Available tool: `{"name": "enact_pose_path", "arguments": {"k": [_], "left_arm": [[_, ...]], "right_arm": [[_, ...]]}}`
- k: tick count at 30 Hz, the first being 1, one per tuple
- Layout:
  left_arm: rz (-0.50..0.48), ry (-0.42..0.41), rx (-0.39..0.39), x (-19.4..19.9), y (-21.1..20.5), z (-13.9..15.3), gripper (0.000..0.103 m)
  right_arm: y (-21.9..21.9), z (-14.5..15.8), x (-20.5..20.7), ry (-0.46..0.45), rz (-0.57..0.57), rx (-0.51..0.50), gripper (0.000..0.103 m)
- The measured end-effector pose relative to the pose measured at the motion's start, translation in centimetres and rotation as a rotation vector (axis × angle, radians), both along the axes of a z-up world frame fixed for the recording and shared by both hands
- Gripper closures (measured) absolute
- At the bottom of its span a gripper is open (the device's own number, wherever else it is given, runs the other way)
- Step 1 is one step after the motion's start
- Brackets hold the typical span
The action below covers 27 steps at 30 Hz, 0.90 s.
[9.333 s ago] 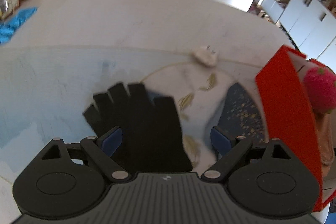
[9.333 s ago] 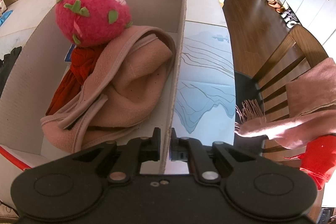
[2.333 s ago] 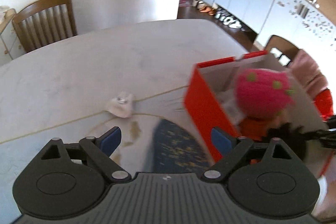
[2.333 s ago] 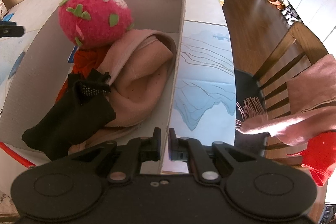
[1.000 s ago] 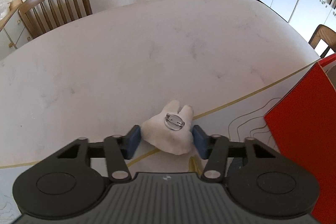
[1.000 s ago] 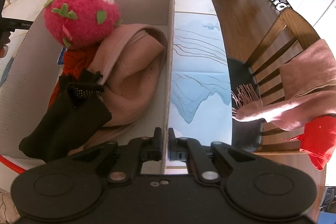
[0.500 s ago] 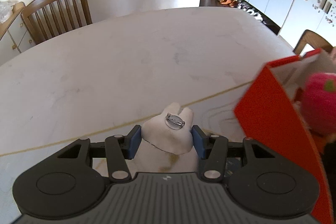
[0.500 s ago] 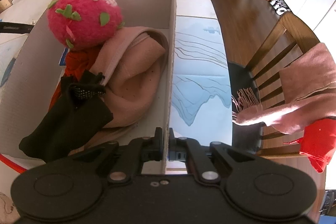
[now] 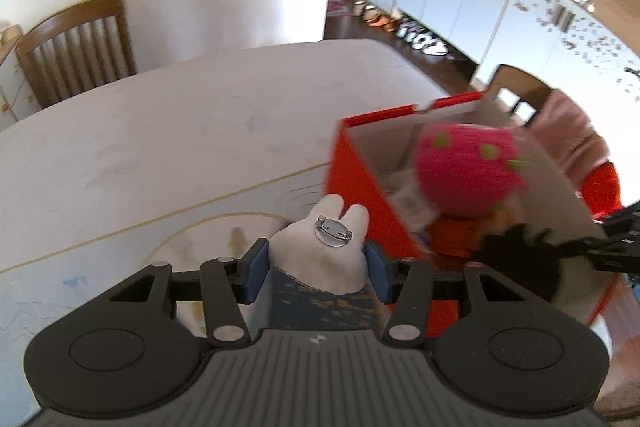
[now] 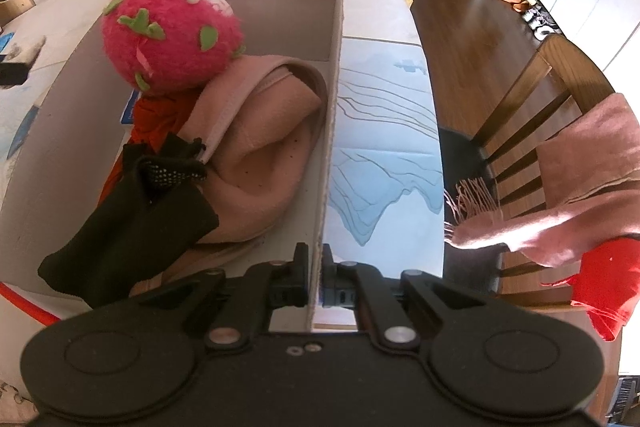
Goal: Organize objects
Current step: 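Lift the white bunny and carry it toward the box with the left gripper, then lower the white bunny into the box and open the left gripper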
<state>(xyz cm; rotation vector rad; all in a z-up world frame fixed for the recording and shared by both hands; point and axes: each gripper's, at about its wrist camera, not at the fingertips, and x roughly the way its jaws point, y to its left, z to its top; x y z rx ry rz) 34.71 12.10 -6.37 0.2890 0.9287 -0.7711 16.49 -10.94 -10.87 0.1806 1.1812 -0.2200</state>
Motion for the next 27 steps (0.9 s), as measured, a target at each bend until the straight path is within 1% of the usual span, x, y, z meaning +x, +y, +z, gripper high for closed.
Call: {"name": "enact_pose_path", "arguments": {"k": [3,6,11,17,23,27], "left_arm": [[-0.045,-0.017,-0.012,-2.3,-0.9,1.0,0.052],[-0.090,-0.011,-0.024,-4.2,-2.0,1.7,0.052],[-0.172,-0.004,-0.023,-7.1,-4.1,2.1,0.052],[-0.233,0.018,-0.005,-9.4,-6.9,1.4,0.052],[-0.332,0.037,0.013,-11.9,-10.1,0.5,0.052],[-0.348,0.054,0.045,-12.4,-11.8,-0.8,0.052]], "right_arm": [[0.0,0.0,0.0,-0.003,0.008,0.001,0.099],[0.0,-0.1,0.0,-0.007,0.017,-0.003,0.099],[-0.2,-0.2,-0.1,-0.017,0.025,0.003,0.098],[-0.2,-0.1,-0.3,-0.029,0.033,0.003,0.098],[-0.1,-0.1,-0.4,-0.031,0.042,0.003,0.097],[-0.1,0.0,-0.5,-0.037,0.043,0.002,0.097]]}}
